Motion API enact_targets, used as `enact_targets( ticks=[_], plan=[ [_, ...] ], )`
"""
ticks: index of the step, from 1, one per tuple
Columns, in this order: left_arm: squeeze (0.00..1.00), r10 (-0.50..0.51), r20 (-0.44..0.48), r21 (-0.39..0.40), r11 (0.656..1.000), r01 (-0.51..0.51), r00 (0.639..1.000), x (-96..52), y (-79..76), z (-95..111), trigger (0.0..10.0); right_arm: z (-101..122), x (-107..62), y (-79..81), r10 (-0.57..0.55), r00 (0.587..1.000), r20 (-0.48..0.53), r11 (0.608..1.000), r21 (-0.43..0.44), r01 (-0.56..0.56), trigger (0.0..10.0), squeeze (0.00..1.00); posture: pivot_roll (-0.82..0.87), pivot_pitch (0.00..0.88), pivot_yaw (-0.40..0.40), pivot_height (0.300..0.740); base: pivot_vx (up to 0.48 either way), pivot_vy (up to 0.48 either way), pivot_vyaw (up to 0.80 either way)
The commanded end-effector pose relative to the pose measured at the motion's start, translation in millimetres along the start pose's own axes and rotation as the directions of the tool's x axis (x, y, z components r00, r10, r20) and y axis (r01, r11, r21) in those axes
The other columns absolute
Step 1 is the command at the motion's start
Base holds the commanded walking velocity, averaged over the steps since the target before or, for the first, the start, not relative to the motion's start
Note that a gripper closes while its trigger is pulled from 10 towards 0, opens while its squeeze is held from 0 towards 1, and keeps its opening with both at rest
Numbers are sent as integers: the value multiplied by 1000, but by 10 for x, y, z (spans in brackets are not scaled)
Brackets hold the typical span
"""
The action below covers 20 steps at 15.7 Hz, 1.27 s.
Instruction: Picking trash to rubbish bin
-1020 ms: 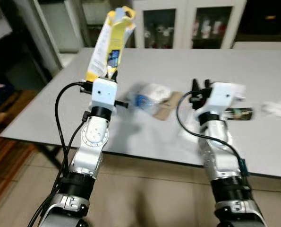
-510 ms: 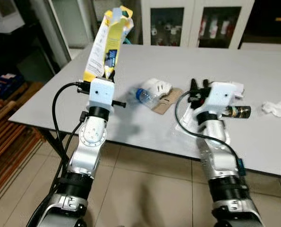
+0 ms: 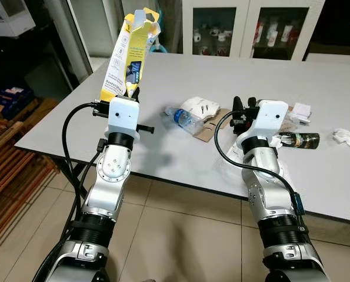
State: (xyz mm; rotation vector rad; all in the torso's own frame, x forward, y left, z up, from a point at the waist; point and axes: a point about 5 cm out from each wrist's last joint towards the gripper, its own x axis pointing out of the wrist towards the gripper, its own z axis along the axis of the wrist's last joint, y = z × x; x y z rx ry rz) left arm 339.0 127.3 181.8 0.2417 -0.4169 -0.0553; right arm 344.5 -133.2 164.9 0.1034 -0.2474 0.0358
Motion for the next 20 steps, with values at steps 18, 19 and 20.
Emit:
enact_targets(
  ticks=[18,19,20],
  plan=[
    [0,-12,-12,-4,1000,12,1000,1,-23,-29,10000,332,283,73,24,999,-46,1000,-8,-25,10000,0,-6,0,79,740,0,0,0],
    [0,-13,-13,-4,1000,13,1000,-2,-29,-30,10000,323,306,93,30,997,-73,999,-19,-32,10000,0,-5,0,78,740,0,0,0],
    [0,-17,-17,-5,1000,17,1000,-16,-44,-38,10000,268,322,106,26,992,-123,1000,-9,-27,10000,0,-1,0,74,740,0,0,0]
  ],
)
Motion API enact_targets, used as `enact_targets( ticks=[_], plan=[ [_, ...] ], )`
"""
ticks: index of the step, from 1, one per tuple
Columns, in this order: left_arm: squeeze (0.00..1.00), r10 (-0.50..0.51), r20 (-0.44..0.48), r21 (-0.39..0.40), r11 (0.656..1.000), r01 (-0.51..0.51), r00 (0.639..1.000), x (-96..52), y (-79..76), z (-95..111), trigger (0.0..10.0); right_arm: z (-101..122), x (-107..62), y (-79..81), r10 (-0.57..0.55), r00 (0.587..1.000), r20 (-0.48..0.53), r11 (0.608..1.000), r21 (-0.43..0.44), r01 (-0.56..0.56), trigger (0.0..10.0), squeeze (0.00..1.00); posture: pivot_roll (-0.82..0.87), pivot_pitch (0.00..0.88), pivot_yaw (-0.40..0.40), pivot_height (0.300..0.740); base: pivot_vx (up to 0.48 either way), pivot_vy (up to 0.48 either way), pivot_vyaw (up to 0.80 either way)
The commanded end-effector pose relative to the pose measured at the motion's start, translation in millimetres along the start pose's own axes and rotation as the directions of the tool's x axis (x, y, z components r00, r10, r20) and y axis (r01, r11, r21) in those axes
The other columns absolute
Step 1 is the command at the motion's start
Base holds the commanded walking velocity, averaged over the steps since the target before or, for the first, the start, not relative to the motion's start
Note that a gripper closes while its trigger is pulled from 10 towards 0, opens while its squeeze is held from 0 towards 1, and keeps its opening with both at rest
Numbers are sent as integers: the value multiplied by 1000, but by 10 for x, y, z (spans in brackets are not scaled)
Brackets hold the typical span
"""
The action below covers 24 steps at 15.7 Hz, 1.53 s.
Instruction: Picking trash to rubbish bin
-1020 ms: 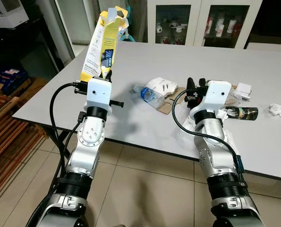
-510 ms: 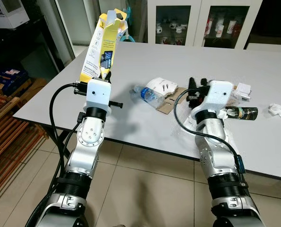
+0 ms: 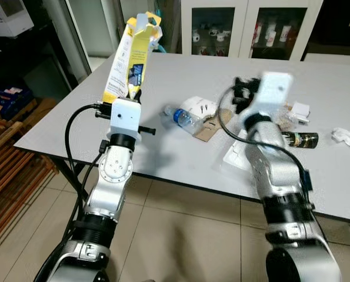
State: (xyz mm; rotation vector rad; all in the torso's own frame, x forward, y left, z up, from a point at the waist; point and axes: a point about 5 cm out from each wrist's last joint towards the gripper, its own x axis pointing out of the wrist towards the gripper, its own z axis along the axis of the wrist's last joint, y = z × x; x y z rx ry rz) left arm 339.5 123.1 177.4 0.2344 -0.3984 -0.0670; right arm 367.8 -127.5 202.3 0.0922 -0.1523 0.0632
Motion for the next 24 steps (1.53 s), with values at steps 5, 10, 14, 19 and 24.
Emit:
enact_targets(
  ticks=[5,10,14,19,24],
  plan=[
    [0,-30,-19,6,1000,30,999,-40,-26,-36,10000,-567,-131,-79,-76,945,-319,990,88,110,10000,0,6,0,66,740,0,0,0],
    [0,-41,-25,3,999,41,999,-46,-57,-42,10000,-377,-107,-102,-55,978,-200,981,169,90,10000,1000,-4,0,75,740,0,0,0],
    [0,-51,-30,2,999,51,998,-47,-76,-41,10000,-256,-72,-125,-62,986,-156,981,174,89,10000,1000,7,0,74,740,0,0,0],
    [0,-55,-40,3,998,55,998,-50,-77,-48,10000,-258,-75,-128,-60,984,-165,980,177,90,10000,1000,13,0,72,740,0,0,0],
    [0,-68,-49,-1,998,68,996,-62,-95,-57,10000,-277,-86,-138,-62,982,-178,980,177,94,10000,1000,15,0,73,740,0,0,0]
  ],
)
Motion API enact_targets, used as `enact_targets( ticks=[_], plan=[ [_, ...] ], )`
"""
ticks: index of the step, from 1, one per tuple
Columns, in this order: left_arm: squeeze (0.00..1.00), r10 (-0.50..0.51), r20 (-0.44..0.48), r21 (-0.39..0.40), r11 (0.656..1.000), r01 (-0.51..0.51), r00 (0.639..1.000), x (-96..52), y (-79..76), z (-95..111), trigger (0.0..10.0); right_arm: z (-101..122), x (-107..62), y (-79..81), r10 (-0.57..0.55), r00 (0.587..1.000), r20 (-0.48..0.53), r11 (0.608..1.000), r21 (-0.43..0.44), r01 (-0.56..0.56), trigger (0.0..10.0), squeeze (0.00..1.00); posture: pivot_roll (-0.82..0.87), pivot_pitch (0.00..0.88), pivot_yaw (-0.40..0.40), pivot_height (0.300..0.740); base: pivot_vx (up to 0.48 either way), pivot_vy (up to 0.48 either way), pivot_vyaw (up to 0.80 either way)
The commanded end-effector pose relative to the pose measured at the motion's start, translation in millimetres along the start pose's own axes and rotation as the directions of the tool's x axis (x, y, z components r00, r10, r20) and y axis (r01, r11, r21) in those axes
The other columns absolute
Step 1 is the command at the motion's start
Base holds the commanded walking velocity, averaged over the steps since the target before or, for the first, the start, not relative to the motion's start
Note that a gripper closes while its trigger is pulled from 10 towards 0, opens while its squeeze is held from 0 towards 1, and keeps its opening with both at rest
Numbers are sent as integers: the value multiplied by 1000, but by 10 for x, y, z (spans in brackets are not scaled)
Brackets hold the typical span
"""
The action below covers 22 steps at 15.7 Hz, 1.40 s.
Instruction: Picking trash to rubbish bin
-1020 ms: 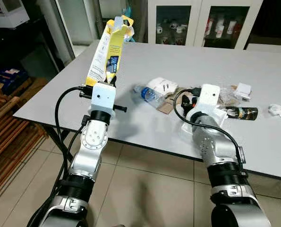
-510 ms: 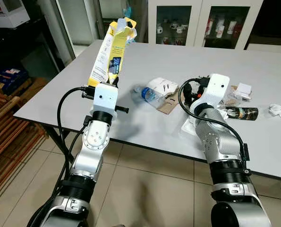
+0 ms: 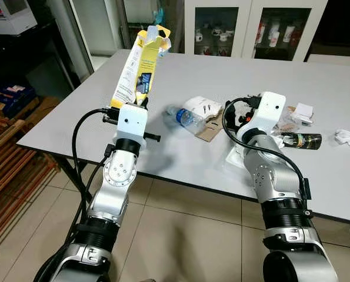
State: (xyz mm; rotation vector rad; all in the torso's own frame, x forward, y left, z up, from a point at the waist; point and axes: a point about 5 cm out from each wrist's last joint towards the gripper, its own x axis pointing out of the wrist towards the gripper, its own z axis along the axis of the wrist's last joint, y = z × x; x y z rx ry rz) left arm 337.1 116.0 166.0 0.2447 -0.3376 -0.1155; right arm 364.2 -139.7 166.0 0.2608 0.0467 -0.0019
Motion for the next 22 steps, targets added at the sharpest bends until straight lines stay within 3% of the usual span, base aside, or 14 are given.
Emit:
enact_targets(
  ticks=[1,5,10,12,17,18,22],
  plan=[
    [0,-14,5,3,1000,14,1000,-8,-1,21,10000,61,-1,21,9,1000,15,1000,16,-9,10000,1000,14,0,73,740,0,0,0],
    [0,-20,3,3,1000,20,1000,-9,-5,21,10000,58,-4,13,6,1000,9,1000,13,-6,10000,1000,16,0,73,740,0,0,0],
    [0,-30,-4,7,1000,30,1000,-8,-21,17,10000,-2,0,-65,-50,998,-45,995,-86,46,10000,1000,15,0,72,740,0,0,0],
    [0,-36,-8,8,999,36,999,-9,-27,12,10000,-83,-5,-162,-122,988,-97,980,-167,105,10000,1000,14,0,73,740,0,0,0],
    [0,-53,-17,9,999,53,998,-8,-45,-3,10000,-214,-19,-288,-197,963,-183,956,-252,148,10000,1000,14,0,73,740,0,0,0],
    [0,-58,-17,8,998,58,998,-8,-51,-2,10000,-194,-19,-344,-222,959,-178,950,-260,172,10000,0,14,0,74,740,0,0,0],
    [0,-77,-21,3,997,77,997,-15,-68,-11,10000,-62,-18,-448,-254,959,-126,945,-244,219,10000,0,6,0,81,740,0,0,0]
  ],
)
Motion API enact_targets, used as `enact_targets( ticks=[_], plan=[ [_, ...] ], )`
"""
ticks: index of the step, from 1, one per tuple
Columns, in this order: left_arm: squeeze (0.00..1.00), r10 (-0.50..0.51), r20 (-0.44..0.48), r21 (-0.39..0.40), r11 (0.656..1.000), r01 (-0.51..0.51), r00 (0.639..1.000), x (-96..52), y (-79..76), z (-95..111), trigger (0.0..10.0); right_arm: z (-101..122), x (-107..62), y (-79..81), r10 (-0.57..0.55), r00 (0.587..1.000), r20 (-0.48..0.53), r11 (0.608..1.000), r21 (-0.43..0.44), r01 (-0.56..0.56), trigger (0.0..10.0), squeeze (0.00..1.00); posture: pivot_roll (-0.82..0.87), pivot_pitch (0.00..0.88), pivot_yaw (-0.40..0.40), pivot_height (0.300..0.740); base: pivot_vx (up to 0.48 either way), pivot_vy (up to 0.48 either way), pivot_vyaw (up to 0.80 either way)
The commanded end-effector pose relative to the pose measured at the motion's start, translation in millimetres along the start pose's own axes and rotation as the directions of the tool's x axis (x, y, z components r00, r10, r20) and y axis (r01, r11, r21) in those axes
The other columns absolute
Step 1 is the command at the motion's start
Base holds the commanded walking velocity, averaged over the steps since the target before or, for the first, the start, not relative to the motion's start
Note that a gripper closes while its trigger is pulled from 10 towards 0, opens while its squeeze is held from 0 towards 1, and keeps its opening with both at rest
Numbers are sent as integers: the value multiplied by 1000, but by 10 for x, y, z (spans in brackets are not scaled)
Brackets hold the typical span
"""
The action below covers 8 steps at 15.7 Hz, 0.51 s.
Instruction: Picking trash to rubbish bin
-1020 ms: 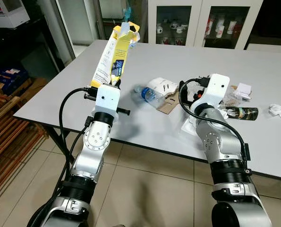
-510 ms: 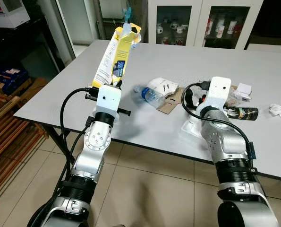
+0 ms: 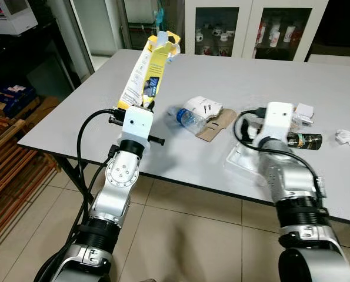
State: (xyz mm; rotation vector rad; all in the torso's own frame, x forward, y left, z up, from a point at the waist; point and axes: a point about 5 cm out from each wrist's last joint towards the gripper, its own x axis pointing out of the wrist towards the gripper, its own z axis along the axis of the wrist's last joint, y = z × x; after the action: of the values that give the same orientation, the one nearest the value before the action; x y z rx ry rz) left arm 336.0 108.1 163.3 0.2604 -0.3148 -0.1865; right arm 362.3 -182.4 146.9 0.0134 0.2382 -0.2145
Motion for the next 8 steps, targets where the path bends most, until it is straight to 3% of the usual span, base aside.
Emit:
enact_targets(
  ticks=[1,4,6,8],
  plan=[
    [0,-24,-8,-6,1000,24,1000,-7,-16,-9,10000,97,-11,-56,3,998,70,1000,8,-4,10000,0,-6,0,83,740,0,0,0],
    [0,-57,-9,-17,998,57,998,-2,-69,-17,10000,199,-36,-115,44,985,169,997,-75,-32,10000,0,-26,0,86,740,0,0,0],
    [0,-87,-6,-27,996,86,996,-4,-130,-24,10000,230,-124,-335,40,974,223,993,-115,-14,10000,0,-43,0,76,740,0,0,0],
    [0,-94,-13,-33,995,93,996,-19,-141,-43,10000,233,-177,-474,22,974,226,995,-96,0,10000,0,-52,0,71,740,0,0,0]
  ],
)
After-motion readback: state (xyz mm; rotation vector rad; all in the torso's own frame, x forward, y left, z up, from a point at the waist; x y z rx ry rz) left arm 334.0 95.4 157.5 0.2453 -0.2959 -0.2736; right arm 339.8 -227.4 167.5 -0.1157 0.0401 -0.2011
